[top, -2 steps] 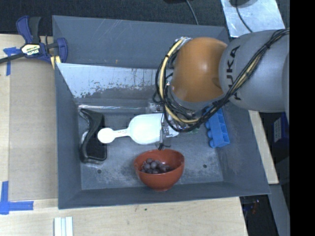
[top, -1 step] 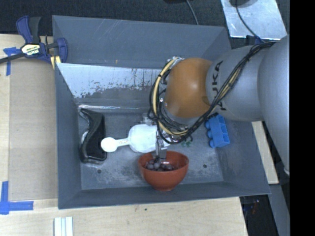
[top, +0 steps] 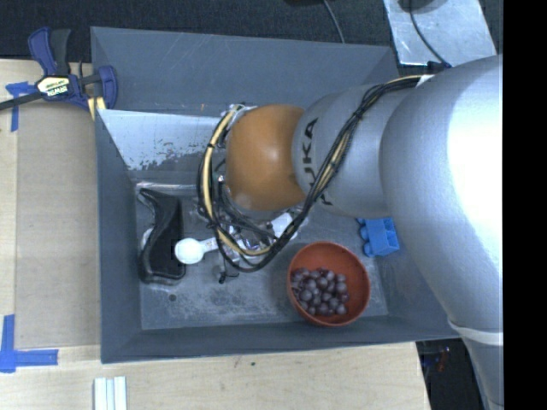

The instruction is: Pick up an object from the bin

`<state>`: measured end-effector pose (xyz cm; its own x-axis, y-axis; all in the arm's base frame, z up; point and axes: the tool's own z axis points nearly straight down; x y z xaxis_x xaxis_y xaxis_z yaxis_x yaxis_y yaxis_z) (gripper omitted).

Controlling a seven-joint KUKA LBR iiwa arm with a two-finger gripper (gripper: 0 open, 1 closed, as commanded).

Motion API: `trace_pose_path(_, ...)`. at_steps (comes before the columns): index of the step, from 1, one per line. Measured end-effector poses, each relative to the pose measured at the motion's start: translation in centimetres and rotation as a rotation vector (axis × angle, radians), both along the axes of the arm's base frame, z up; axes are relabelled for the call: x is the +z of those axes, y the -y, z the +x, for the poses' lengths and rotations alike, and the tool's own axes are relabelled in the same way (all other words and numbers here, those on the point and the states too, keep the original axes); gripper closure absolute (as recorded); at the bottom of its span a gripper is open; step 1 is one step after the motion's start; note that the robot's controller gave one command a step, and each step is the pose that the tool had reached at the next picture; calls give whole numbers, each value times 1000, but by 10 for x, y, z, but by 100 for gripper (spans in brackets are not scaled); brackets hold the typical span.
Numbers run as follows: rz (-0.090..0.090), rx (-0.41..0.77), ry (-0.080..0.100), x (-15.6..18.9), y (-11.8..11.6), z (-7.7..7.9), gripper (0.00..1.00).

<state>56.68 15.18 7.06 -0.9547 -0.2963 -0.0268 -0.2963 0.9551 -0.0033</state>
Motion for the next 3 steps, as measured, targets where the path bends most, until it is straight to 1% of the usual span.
trace_pose_path(1, -3, -82, -17, 1, 11, -12, 100)
trace_pose_path(3, -3, -82, -15, 2, 11, -12, 100)
